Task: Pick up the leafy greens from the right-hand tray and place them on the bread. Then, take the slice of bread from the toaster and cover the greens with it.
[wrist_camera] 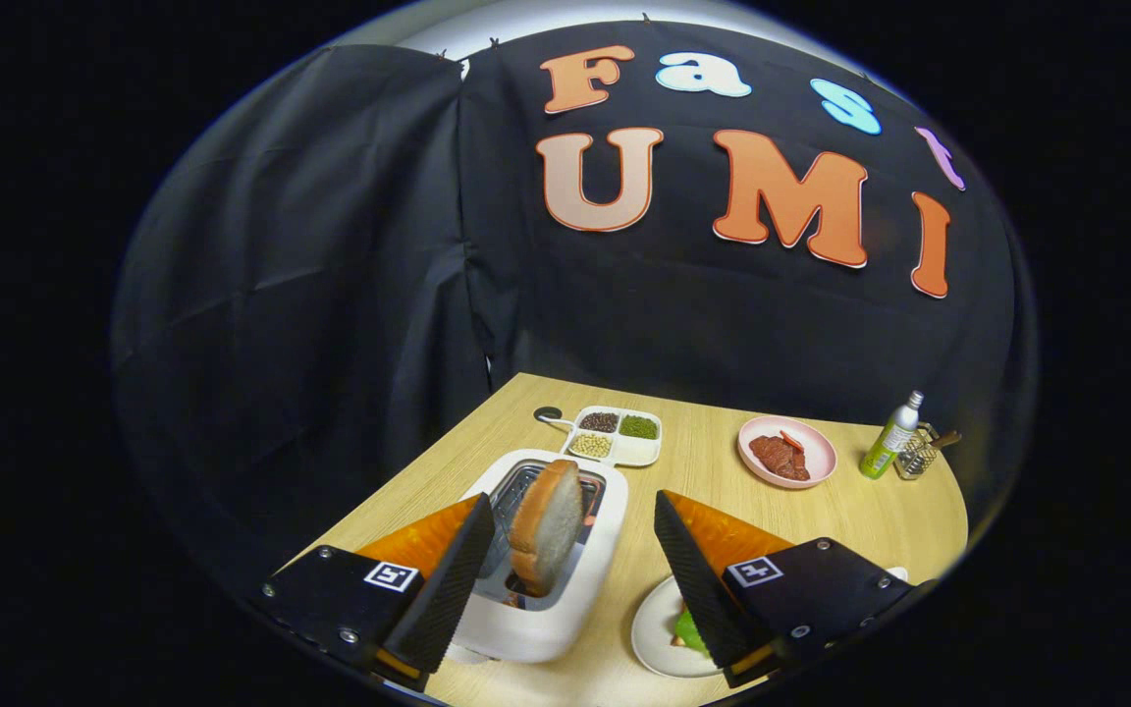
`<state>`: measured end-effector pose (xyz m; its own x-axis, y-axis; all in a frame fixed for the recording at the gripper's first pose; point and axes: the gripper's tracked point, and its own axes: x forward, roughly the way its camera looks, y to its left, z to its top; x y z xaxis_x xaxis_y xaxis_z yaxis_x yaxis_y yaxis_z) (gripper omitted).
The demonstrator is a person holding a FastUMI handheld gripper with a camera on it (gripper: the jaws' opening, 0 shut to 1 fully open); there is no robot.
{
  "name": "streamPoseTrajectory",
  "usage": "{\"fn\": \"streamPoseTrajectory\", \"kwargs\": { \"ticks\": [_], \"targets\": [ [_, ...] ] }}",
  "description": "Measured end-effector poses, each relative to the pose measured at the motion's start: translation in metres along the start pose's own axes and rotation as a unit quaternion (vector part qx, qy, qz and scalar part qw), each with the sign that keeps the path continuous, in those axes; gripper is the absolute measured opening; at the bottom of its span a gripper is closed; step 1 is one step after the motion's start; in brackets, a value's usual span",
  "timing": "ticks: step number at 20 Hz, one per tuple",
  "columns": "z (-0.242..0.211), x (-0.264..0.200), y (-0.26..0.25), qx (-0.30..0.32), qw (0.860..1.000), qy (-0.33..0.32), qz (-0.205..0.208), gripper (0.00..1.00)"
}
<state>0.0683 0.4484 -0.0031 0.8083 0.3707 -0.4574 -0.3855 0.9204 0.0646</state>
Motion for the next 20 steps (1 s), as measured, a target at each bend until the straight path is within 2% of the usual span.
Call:
{"fn": "streamPoseTrajectory", "kwargs": {
  "ticks": [5, 9, 14, 15, 16, 20],
  "targets": [
    [-0.015, 0.026, 0.011, -0.008, 1.0, 0.02, -0.012, 0.97],
    [-0.021, 0.039, 0.014, -0.011, 1.0, 0.027, -0.013, 0.74],
    [-0.027, 0.044, 0.015, -0.013, 0.999, 0.037, -0.013, 0.32],
    [-0.026, 0.044, 0.012, -0.011, 0.999, 0.037, -0.014, 0.28],
    [-0.027, 0.044, 0.009, -0.009, 0.999, 0.04, -0.014, 0.17],
    [-0.017, 0.039, 0.001, 0.004, 0.999, 0.032, -0.008, 0.13]
  ]
}}
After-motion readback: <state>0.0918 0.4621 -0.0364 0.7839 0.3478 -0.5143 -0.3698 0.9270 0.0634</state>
